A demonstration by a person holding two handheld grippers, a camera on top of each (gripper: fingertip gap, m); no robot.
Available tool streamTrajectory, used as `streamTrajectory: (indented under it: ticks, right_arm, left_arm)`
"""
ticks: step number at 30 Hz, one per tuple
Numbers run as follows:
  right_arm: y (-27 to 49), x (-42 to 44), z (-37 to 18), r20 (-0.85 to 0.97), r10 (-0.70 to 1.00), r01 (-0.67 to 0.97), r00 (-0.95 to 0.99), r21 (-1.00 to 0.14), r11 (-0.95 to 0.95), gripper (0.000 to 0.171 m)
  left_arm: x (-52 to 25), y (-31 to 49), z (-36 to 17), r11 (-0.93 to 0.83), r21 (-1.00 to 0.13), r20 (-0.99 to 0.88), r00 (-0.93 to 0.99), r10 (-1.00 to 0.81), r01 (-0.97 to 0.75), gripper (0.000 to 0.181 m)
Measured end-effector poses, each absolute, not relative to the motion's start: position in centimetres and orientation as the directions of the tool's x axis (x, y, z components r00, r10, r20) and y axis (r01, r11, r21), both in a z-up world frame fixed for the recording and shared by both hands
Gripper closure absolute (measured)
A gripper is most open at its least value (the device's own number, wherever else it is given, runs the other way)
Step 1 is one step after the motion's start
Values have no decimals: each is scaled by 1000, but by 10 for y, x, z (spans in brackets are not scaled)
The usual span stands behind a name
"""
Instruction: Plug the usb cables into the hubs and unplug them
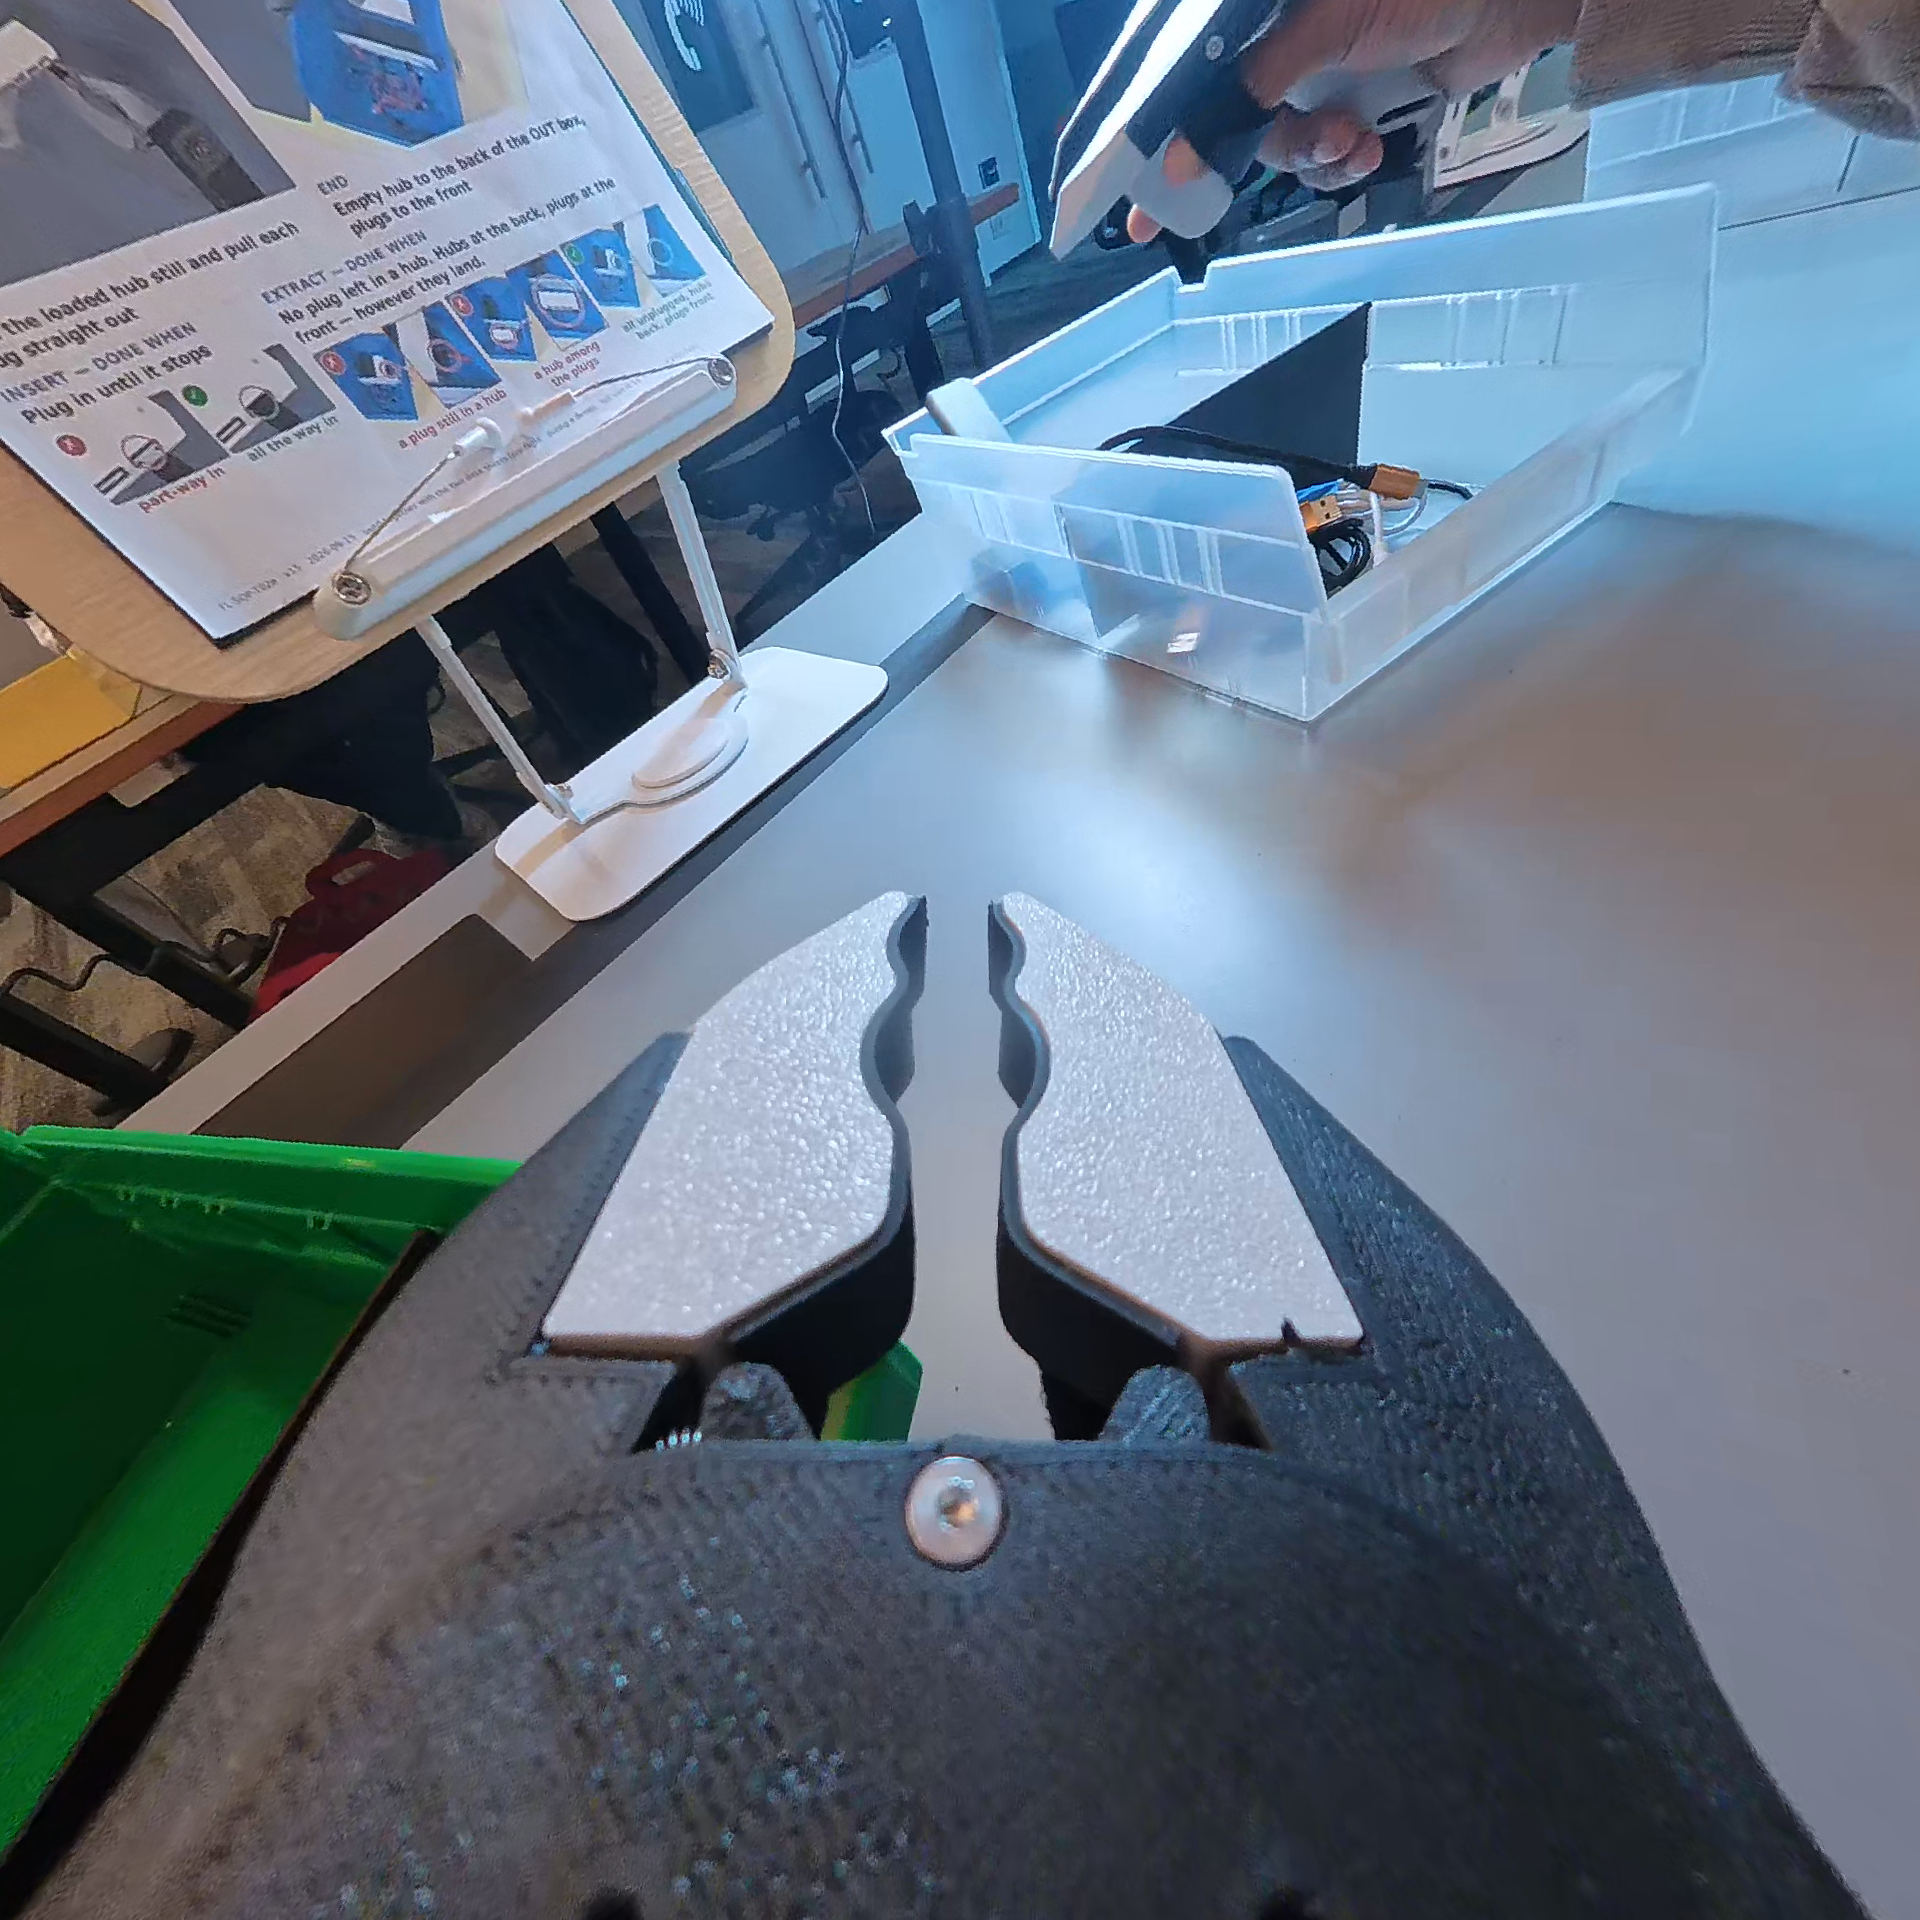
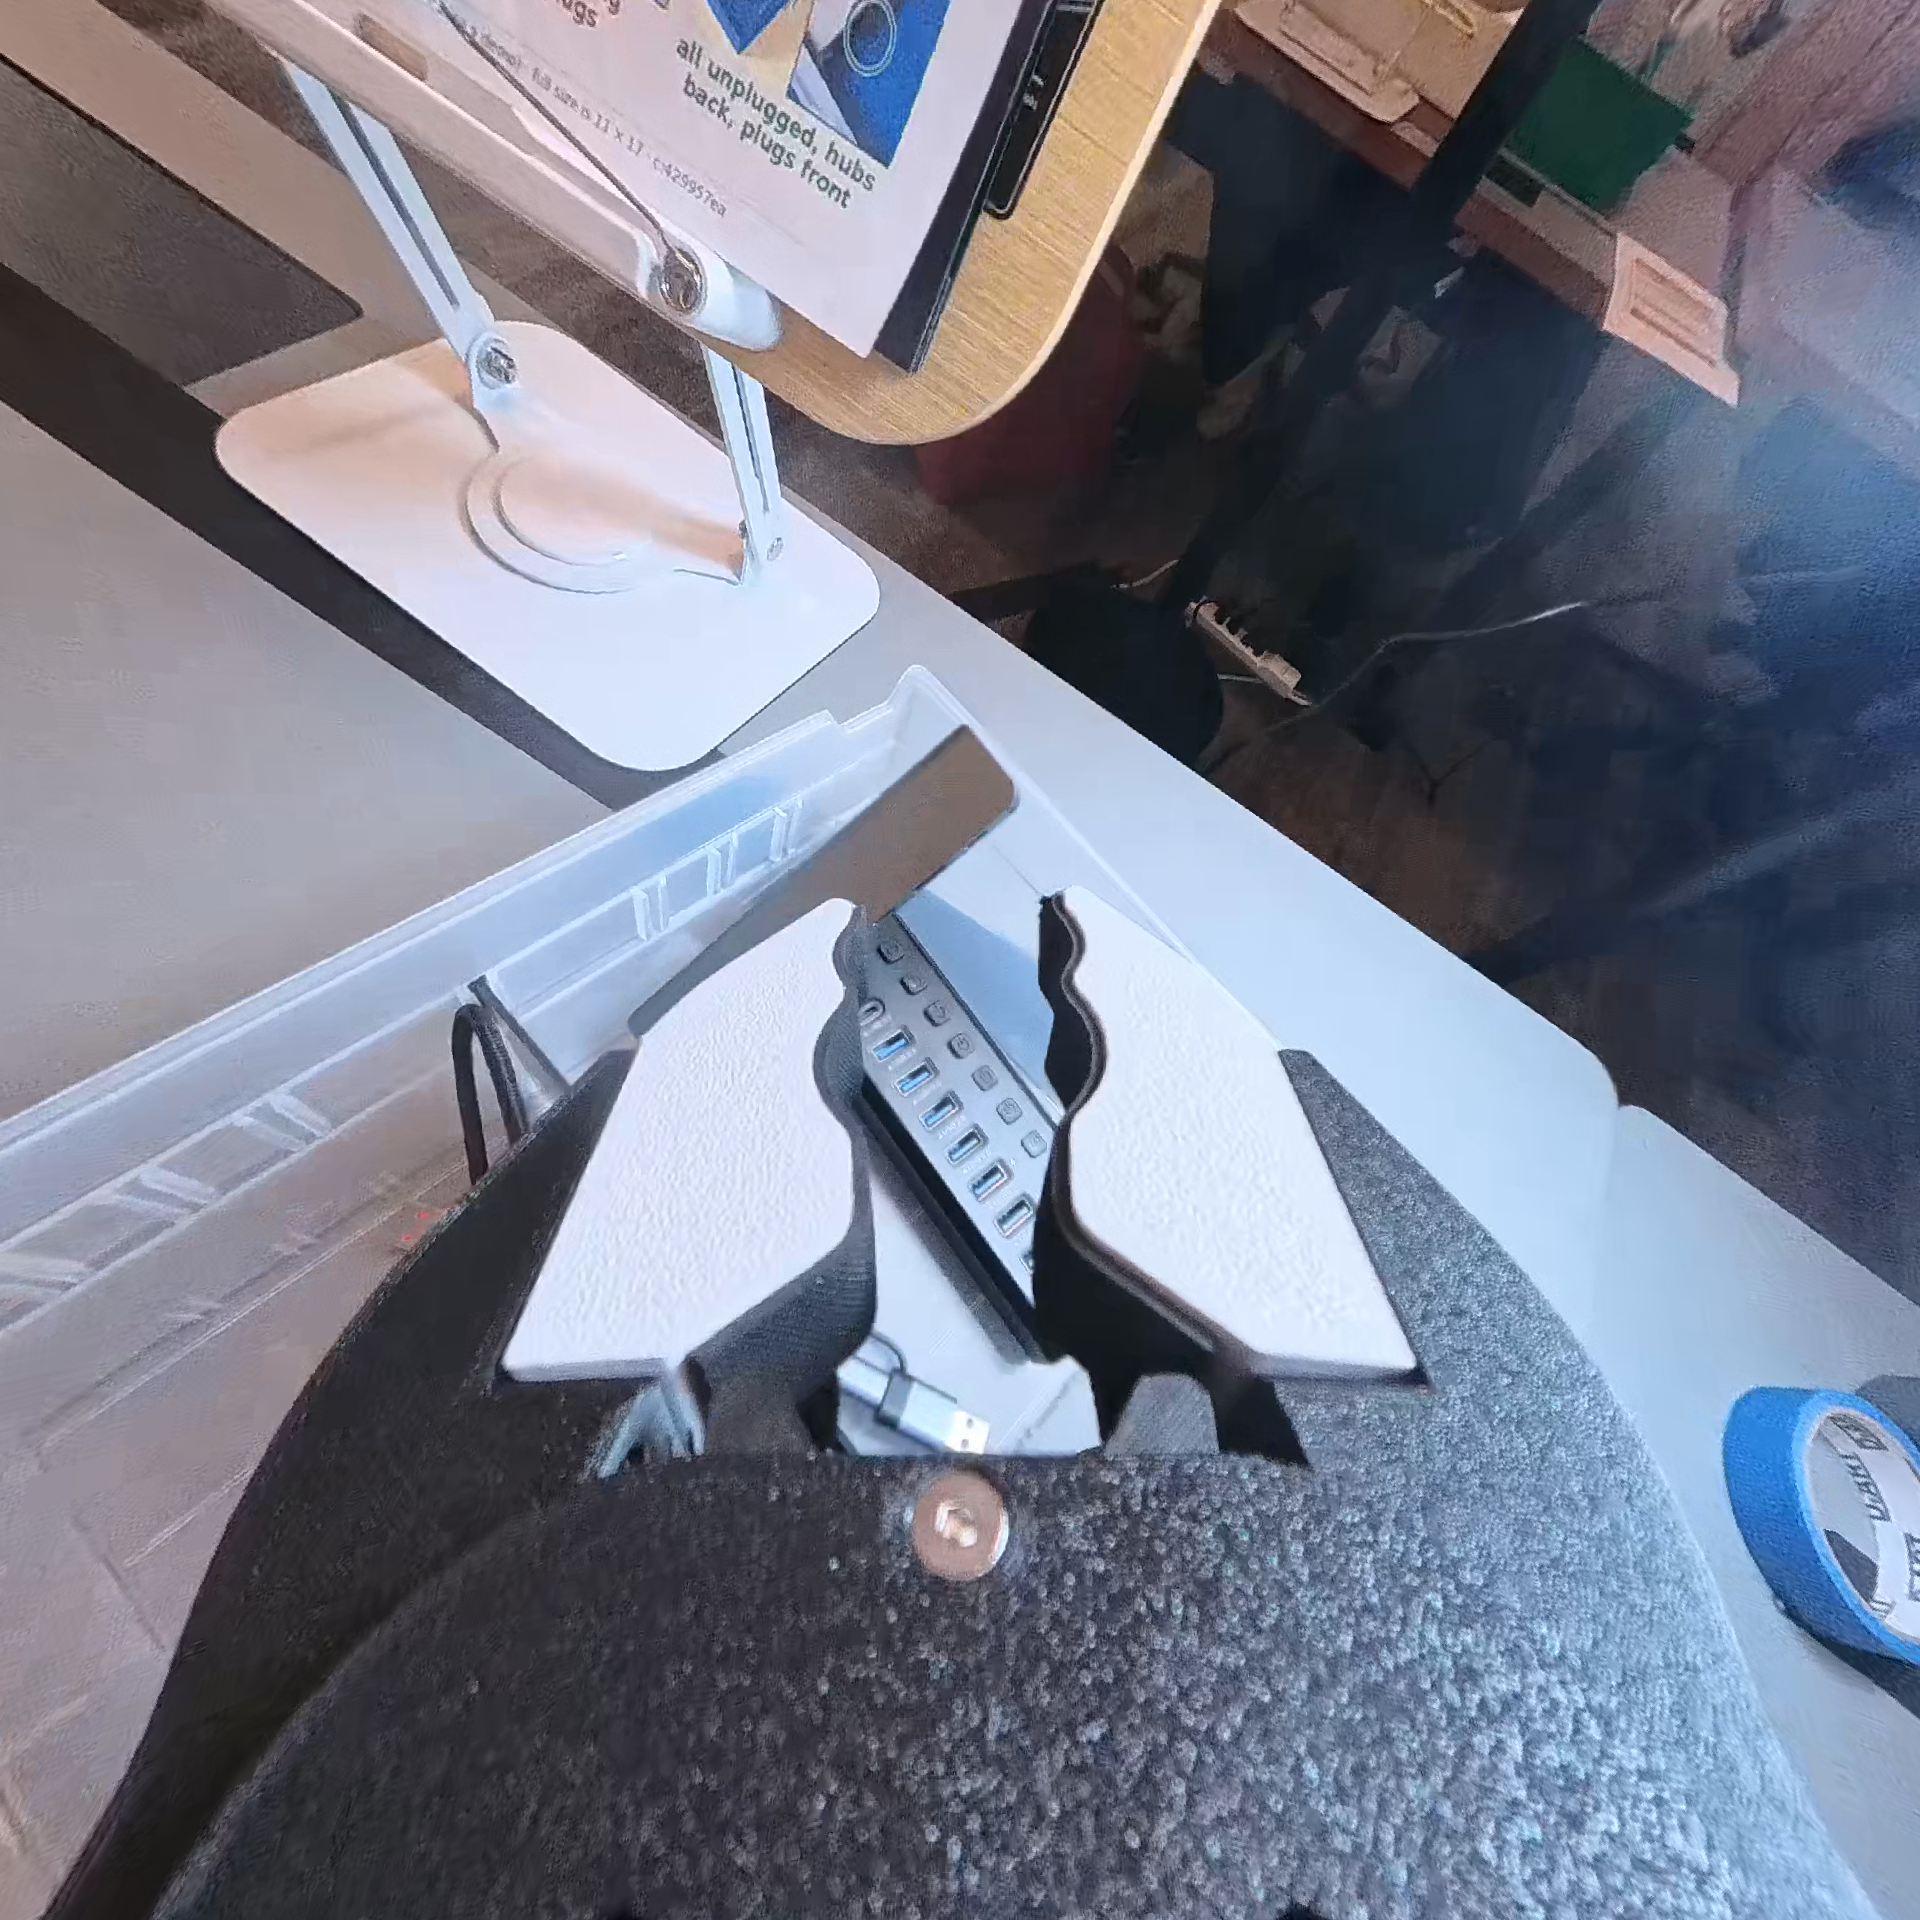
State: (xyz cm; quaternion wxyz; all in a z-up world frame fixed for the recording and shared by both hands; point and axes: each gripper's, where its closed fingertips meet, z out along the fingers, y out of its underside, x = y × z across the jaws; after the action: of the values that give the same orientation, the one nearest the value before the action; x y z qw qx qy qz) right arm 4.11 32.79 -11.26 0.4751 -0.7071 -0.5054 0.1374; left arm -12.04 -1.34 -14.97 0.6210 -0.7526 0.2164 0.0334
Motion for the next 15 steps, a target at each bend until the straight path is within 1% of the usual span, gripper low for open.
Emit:
streamTrajectory:
  ticks: [3, 9, 12, 15]
  right_arm:
    - [335, 34, -123, 302, 835, 608, 461, -792, -49, 140]
    - [348, 18, -149, 275, 827, 618, 490, -779, -108, 139]
    - [341, 9, -143, 251, 829, 558, 499, -825, -86, 137]
    - [320, 3, -119, 225, 842, 455, 490, -890, -27, 129]
  left_arm:
    - [-122, -14, -149, -134, -921, -317, 905, -282, -365, 170]
    - [-126, -14, -149, -141, -921, -315, 908, -276, -362, 171]
    - [-131, -17, -148, -160, -916, -321, 911, -259, -368, 171]
    - [-141, -23, -144, -205, -912, -301, 919, -253, -355, 171]
